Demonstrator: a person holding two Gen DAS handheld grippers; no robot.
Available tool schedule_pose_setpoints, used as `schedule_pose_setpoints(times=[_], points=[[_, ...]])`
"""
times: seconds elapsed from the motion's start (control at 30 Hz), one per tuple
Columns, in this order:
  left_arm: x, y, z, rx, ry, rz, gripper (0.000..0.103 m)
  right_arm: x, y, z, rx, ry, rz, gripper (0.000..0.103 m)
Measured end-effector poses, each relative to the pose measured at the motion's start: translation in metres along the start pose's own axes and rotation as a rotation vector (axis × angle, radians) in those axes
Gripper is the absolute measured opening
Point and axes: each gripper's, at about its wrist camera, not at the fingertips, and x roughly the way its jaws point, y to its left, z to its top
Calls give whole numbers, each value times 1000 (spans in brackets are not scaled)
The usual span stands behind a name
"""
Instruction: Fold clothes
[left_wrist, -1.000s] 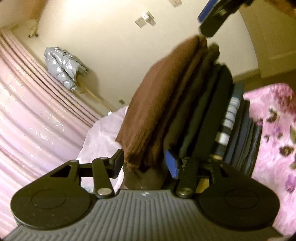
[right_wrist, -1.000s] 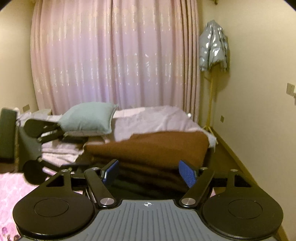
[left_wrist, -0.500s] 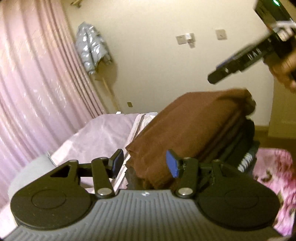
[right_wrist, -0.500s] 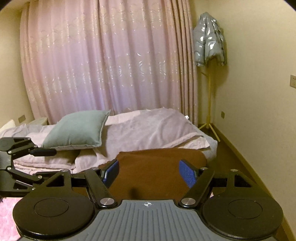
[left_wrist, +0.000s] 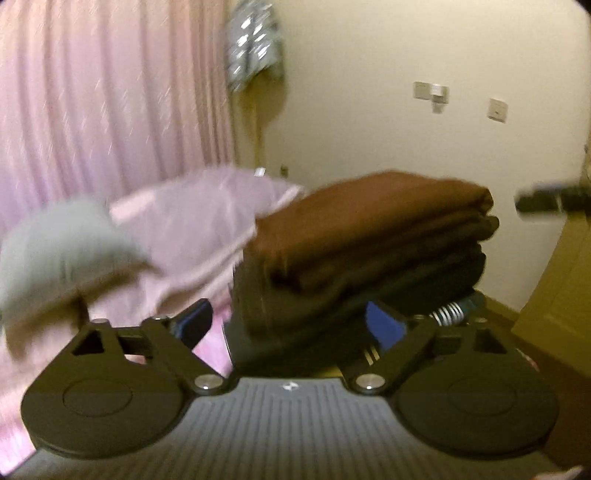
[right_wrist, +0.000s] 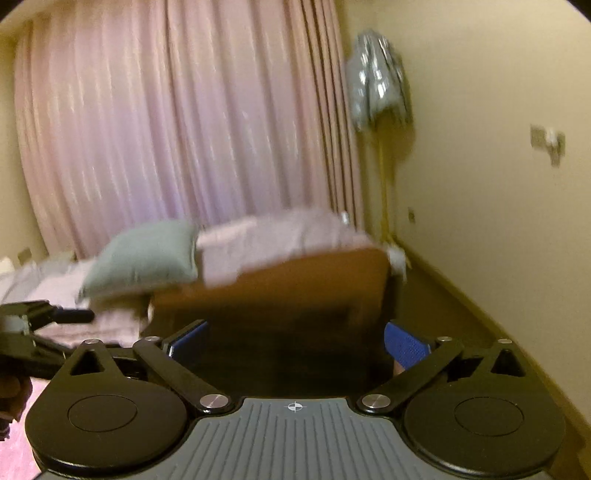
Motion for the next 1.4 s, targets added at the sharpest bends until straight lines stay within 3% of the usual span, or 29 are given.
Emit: schedule_pose_setpoints(times=[0.2, 0.37, 0.8, 1.4], points=[[-17, -10, -49, -124, 124, -11, 99, -2, 20, -56, 79, 220, -49, 103], [-27, -26, -69, -147, 176, -11, 100, -6, 34, -71, 158, 302, -97, 103], [-47, -34, -77, -146, 197, 9, 99, -22, 67, -77, 125, 347, -149, 103], [-61, -25, -77, -142, 176, 31, 100, -30, 92, -72, 100, 331, -192, 103]])
